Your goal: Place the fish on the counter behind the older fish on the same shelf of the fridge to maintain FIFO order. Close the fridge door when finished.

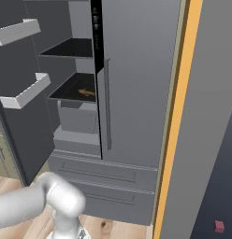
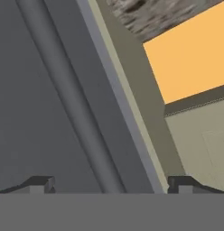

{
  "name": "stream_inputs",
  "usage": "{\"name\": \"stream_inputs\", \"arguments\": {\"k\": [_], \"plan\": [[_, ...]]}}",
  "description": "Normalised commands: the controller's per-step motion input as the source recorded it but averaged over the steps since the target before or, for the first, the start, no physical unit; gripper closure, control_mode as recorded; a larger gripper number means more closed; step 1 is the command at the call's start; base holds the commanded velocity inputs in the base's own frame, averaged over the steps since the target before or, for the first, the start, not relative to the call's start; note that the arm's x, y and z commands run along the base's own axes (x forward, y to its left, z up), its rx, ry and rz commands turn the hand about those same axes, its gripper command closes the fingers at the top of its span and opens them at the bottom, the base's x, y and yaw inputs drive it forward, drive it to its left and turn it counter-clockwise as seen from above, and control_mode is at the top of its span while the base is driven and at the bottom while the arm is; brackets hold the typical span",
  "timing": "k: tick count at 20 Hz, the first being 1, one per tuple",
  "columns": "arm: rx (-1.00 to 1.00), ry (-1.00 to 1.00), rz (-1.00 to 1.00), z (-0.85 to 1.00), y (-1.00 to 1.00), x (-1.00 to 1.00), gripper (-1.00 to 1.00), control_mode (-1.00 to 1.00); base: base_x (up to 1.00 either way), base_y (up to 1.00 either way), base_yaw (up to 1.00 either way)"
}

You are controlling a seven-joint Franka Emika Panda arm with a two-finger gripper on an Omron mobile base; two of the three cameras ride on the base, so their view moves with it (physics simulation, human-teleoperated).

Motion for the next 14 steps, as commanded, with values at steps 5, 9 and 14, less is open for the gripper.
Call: {"name": "stream_inputs", "arguments": {"k": [5,9,14], "plan": [[0.00,0.00,-0.16,-0.33,0.11,0.87,-1.00,-1.00,0.00,0.00,0.00],[0.00,0.00,-0.06,-0.31,-0.08,0.84,-1.00,-1.00,0.00,0.00,0.00],[0.06,0.00,0.00,-0.24,-0.67,0.53,-1.00,-1.00,0.00,0.00,0.00]]}}
